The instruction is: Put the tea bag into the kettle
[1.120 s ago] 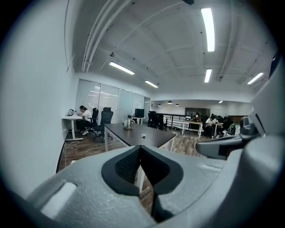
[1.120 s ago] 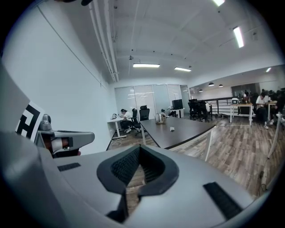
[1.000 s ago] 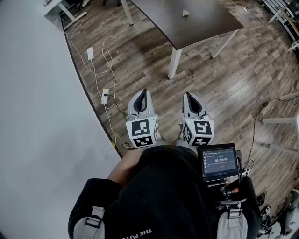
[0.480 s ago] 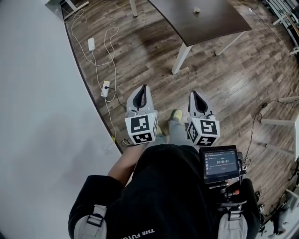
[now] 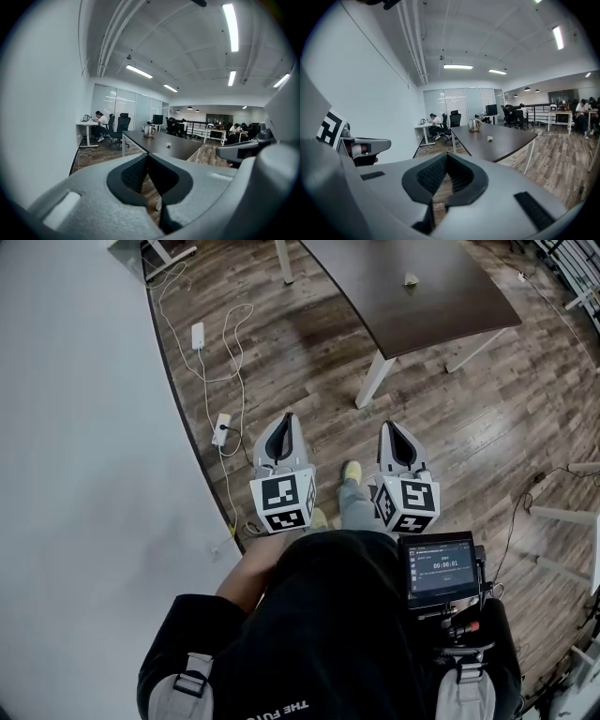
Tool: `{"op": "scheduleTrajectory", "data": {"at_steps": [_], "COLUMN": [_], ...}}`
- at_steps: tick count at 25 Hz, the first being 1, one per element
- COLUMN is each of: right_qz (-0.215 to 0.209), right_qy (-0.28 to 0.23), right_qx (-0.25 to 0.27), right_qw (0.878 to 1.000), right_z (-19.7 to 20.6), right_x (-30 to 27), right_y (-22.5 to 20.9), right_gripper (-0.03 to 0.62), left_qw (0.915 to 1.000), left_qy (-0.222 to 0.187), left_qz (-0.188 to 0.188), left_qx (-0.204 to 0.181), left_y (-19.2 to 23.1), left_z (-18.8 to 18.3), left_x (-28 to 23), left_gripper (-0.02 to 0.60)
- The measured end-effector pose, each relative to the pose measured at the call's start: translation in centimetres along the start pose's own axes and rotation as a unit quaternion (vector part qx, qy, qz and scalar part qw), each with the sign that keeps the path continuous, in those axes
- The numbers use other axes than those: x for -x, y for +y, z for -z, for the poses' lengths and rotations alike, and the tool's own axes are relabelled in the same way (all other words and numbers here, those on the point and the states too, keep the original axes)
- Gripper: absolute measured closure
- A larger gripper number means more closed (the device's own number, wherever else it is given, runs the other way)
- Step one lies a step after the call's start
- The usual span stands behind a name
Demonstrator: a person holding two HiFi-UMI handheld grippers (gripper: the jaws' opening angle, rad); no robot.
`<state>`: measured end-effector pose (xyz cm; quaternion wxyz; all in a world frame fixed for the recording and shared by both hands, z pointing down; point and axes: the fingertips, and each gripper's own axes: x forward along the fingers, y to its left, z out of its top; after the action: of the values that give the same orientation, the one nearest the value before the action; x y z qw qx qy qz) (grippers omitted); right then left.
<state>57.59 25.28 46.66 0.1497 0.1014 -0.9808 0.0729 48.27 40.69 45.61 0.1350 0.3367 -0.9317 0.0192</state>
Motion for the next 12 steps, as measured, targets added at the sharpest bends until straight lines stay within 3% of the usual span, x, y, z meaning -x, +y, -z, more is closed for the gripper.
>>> {"op": "scheduleTrajectory", "data": {"at_steps": [12], "right_qz": [-0.009], "right_qy": [-0.021], "right_qx": [-0.014], "right_qw": [1.0], "right_z": [-4.7], "right_x": [-8.9], "right_y": [-9.6], "right_gripper": [0.591], "left_qw": [0.9996], "left_qy": [0.0], "left_qz": [-0.005], "left_qx": [-0.029], "left_y": [-4.7], "left_z": [-4.2], "left_x": [-11.9], "left_gripper": [0.577]}}
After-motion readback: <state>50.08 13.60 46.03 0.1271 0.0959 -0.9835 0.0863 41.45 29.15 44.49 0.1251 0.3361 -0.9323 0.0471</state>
